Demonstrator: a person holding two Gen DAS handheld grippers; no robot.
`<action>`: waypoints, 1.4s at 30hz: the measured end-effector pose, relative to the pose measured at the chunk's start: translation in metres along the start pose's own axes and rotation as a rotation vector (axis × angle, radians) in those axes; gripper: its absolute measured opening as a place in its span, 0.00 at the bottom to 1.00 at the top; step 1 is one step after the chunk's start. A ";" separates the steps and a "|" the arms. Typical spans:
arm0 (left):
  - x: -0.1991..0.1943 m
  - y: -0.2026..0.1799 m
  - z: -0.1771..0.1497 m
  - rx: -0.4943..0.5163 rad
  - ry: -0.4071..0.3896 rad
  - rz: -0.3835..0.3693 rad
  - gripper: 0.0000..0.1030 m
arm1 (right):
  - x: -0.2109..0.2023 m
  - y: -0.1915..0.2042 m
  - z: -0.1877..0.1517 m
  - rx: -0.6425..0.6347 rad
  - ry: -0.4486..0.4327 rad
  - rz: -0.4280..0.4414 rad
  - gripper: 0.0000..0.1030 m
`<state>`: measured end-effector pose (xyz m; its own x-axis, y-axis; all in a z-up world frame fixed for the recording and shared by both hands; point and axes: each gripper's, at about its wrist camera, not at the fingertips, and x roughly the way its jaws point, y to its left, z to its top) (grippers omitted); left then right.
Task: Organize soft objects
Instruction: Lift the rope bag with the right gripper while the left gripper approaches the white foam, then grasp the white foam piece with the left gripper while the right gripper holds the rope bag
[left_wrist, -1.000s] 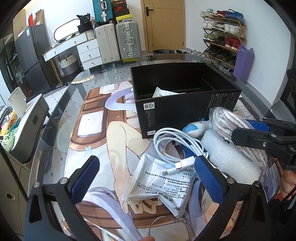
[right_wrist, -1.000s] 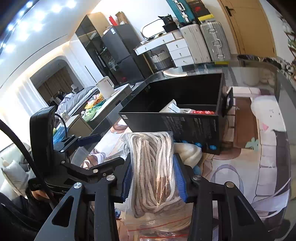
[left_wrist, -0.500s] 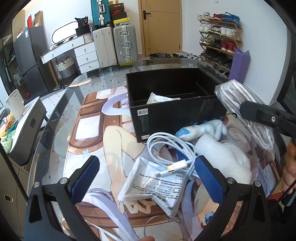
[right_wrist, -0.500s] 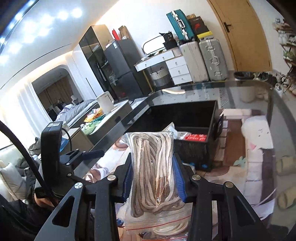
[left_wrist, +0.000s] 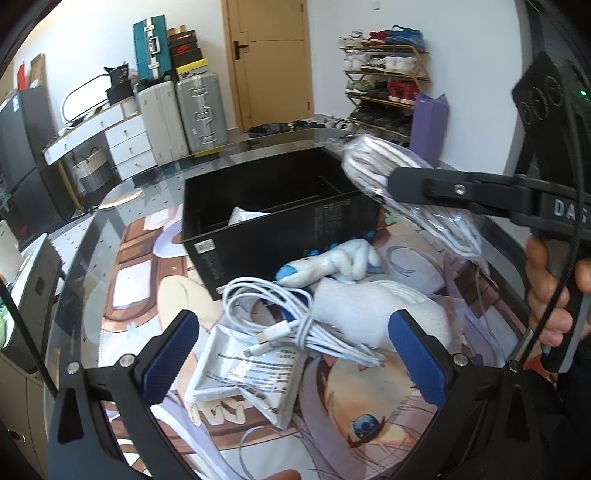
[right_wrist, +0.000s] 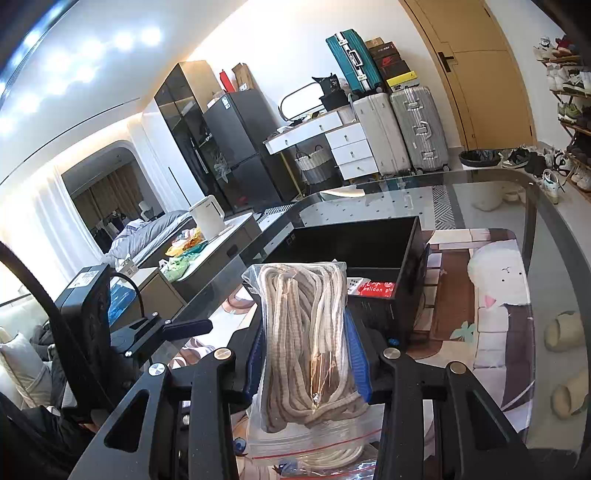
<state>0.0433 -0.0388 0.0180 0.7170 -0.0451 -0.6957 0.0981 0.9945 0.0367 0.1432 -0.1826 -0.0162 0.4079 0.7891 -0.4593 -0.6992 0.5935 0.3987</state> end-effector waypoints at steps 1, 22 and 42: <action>-0.001 -0.001 0.000 0.002 -0.001 -0.015 1.00 | 0.000 0.001 0.000 -0.001 -0.002 -0.002 0.39; 0.003 -0.034 -0.008 0.137 0.012 -0.118 1.00 | -0.006 -0.001 0.003 0.012 -0.002 -0.011 0.39; 0.002 -0.039 -0.011 0.165 -0.006 -0.152 1.00 | -0.004 -0.001 0.001 0.014 0.006 -0.011 0.39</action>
<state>0.0334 -0.0766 0.0072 0.6896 -0.1941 -0.6977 0.3162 0.9474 0.0490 0.1431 -0.1866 -0.0140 0.4122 0.7814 -0.4686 -0.6860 0.6046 0.4047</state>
